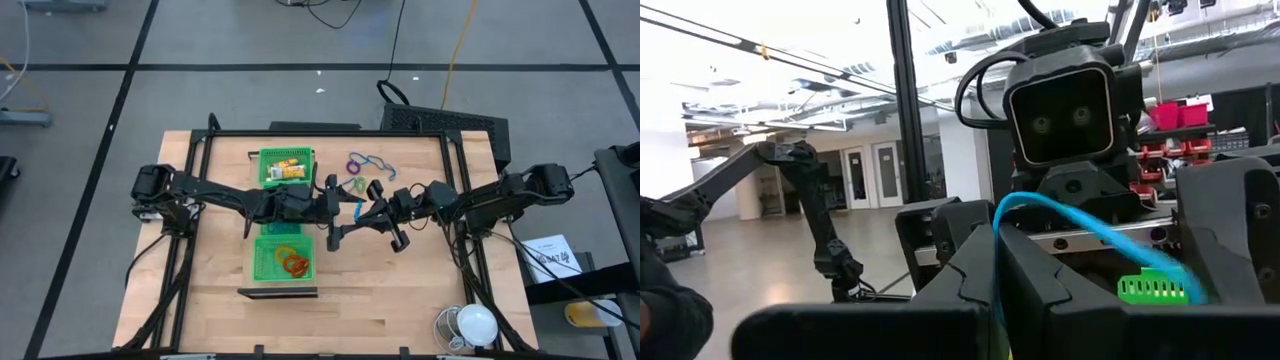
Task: Pick & Place Office Desk Supplies
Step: Put the blue rubber band into the center green bin on the shelf
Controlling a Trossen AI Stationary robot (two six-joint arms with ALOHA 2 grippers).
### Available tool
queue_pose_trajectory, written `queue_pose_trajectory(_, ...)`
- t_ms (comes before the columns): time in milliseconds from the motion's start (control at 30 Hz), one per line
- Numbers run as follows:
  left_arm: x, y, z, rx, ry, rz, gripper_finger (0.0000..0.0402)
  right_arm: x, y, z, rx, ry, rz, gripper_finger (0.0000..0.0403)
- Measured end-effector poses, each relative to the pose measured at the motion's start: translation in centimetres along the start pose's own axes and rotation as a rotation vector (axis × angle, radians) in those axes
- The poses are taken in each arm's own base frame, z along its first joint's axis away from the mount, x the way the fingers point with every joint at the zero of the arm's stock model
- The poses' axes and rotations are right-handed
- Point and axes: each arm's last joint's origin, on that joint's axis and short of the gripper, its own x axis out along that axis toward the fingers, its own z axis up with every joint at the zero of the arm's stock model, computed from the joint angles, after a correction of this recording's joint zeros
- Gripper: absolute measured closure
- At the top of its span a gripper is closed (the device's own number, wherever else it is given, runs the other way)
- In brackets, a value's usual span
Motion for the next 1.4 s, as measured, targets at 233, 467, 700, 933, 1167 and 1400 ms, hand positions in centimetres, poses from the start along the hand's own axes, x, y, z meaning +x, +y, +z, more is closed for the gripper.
queue_pose_trajectory(233,0.0,0.0,0.0,0.003,0.000,0.000,0.0108,0.0,0.0,0.0,0.011,0.004,0.000,0.0403)
queue_pose_trajectory(467,0.0,-0.1,0.0,0.023,0.000,-0.003,0.0163,0.0,0.0,-0.1,0.013,0.010,-0.003,0.0403)
queue_pose_trajectory(700,0.0,-0.1,-0.1,0.023,0.006,-0.014,0.0262,0.0,-0.1,-0.2,0.016,0.020,-0.009,0.0403)
queue_pose_trajectory(933,0.0,-0.1,-0.1,0.023,0.008,-0.009,0.0334,0.0,-0.1,-0.2,0.012,0.021,-0.012,0.0403)
queue_pose_trajectory(1167,0.0,-0.1,-0.1,0.020,0.013,-0.024,0.0389,0.0,0.0,-0.2,-0.011,0.023,0.000,0.0387)
queue_pose_trajectory(1400,-0.2,0.0,0.1,0.019,0.011,-0.019,0.0389,-1.1,0.2,0.3,-0.036,0.009,-0.005,0.0285)
